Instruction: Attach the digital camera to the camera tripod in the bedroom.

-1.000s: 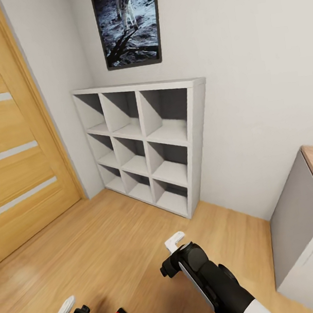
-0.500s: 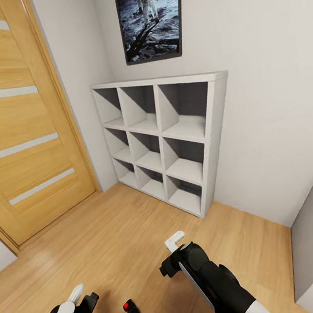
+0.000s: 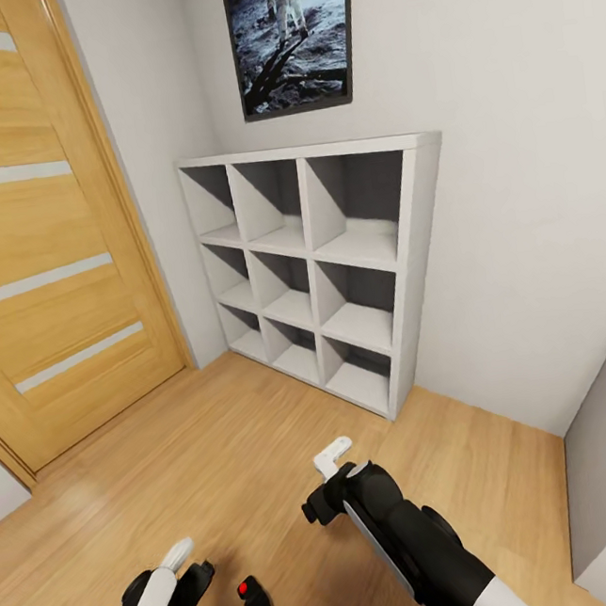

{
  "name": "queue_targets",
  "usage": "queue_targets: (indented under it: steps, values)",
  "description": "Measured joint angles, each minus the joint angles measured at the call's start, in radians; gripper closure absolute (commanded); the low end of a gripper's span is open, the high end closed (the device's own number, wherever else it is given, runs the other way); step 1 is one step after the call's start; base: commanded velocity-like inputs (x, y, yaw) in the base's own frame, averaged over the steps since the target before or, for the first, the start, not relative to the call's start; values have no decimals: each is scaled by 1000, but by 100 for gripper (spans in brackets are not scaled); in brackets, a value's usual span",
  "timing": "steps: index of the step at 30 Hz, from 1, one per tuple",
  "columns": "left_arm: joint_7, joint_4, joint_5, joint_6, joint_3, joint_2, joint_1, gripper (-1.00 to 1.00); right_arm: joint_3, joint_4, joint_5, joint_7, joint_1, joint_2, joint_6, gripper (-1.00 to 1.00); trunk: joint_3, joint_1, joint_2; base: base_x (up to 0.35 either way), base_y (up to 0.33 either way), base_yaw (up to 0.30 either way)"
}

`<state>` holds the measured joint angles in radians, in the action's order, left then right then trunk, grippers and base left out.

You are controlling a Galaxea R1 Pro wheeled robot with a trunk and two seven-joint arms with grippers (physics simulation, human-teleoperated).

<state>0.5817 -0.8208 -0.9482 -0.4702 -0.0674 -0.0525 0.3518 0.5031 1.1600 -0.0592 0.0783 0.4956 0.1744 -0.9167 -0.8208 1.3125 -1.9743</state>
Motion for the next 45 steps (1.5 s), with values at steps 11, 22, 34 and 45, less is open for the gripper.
queue_targets:
  steps: [11, 22, 34, 45]
  values:
    - [0, 6, 0, 0, 0, 0, 0, -100, 0, 0, 0, 0, 0, 0, 0, -100, 0, 0, 0, 0, 0, 0]
    - [0, 6, 0, 0, 0, 0, 0, -100, 0, 0, 0, 0, 0, 0, 0, -100, 0, 0, 0, 0, 0, 0]
    - [0, 6, 0, 0, 0, 0, 0, -100, 0, 0, 0, 0, 0, 0, 0, -100, 0, 0, 0, 0, 0, 0]
    - [-1, -23, -14, -18, -15, -32, -40, -100, 3, -19, -1, -5, 12, 0, -17, -100, 0, 0, 0, 0, 0, 64]
